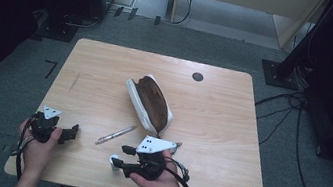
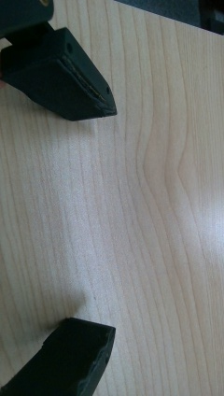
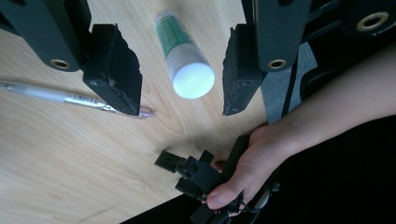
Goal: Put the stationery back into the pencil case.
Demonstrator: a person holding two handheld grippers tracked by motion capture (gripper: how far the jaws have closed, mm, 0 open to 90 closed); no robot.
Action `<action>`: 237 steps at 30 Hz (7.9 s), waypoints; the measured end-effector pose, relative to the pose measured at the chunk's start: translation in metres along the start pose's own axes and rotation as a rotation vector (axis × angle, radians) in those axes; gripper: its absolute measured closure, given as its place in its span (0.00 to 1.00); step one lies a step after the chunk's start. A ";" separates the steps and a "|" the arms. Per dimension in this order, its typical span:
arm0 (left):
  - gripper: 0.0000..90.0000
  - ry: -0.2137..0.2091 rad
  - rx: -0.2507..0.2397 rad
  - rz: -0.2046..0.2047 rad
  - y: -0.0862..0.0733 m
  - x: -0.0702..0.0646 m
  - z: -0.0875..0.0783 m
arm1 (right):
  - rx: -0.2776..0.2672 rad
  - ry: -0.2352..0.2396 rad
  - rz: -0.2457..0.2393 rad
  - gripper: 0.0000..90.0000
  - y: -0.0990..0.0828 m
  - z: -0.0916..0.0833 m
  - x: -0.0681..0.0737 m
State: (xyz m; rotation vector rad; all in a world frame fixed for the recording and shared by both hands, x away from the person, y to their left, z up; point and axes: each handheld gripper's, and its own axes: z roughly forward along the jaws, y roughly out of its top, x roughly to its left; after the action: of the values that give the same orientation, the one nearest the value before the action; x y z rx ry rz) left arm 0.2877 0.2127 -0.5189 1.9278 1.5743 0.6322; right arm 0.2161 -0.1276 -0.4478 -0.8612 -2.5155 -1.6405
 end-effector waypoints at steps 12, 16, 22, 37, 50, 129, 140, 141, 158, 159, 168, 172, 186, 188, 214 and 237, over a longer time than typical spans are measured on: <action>0.00 0.000 0.000 0.000 0.000 0.000 0.000 | 0.036 0.004 -0.015 0.54 -0.015 0.016 0.002; 0.00 0.000 0.000 0.000 0.000 0.000 0.000 | 0.038 -0.005 -0.008 0.56 -0.019 0.020 0.000; 0.00 0.000 0.000 0.000 0.000 0.000 0.000 | 0.044 -0.007 -0.017 0.60 -0.024 0.024 -0.001; 0.00 -0.001 0.000 0.000 0.000 0.000 0.000 | 0.049 -0.060 -0.066 0.66 -0.043 0.037 -0.002; 0.00 0.000 -0.001 -0.001 0.000 0.000 0.000 | 0.013 -0.108 -0.064 0.73 -0.045 0.036 -0.004; 0.00 0.000 0.001 0.000 0.000 0.000 0.000 | -0.266 -0.370 -0.025 0.73 0.065 -0.076 -0.071; 0.00 0.000 -0.002 -0.001 0.000 0.000 0.000 | -0.175 -0.441 0.019 0.73 0.059 -0.048 -0.096; 0.00 0.000 -0.001 -0.001 0.000 0.000 0.000 | -0.165 -0.446 0.021 0.73 0.058 -0.045 -0.098; 0.00 -0.002 -0.001 0.000 0.000 0.000 0.000 | -0.010 -0.521 0.056 0.73 0.039 -0.009 -0.117; 0.00 -0.002 -0.001 0.000 0.000 0.000 0.000 | -0.002 -0.522 0.055 0.74 0.038 -0.008 -0.117; 0.00 -0.002 -0.001 0.000 0.000 0.000 0.000 | 0.071 -0.548 0.041 0.73 0.033 0.002 -0.116; 0.00 -0.002 0.001 0.002 0.000 0.000 0.000 | 0.093 -0.549 0.039 0.73 0.032 0.005 -0.116; 0.00 -0.002 0.000 0.001 0.000 0.000 0.000 | 0.151 -0.568 0.065 0.73 0.031 0.013 -0.119; 0.00 -0.002 0.000 0.001 0.000 0.000 0.000 | 0.157 -0.570 0.069 0.73 0.031 0.014 -0.118; 0.00 -0.002 0.000 0.001 0.000 0.000 0.000 | 0.226 -0.635 0.094 0.73 0.038 0.032 -0.122; 0.00 -0.002 0.000 0.001 0.000 0.000 0.000 | 0.247 -0.604 0.096 0.79 0.046 0.041 -0.129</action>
State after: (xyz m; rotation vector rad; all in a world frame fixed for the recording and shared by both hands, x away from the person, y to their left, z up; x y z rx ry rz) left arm 0.2877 0.2125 -0.5189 1.9282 1.5722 0.6306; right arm 0.3581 -0.1355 -0.4663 -1.6058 -2.8856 -1.1220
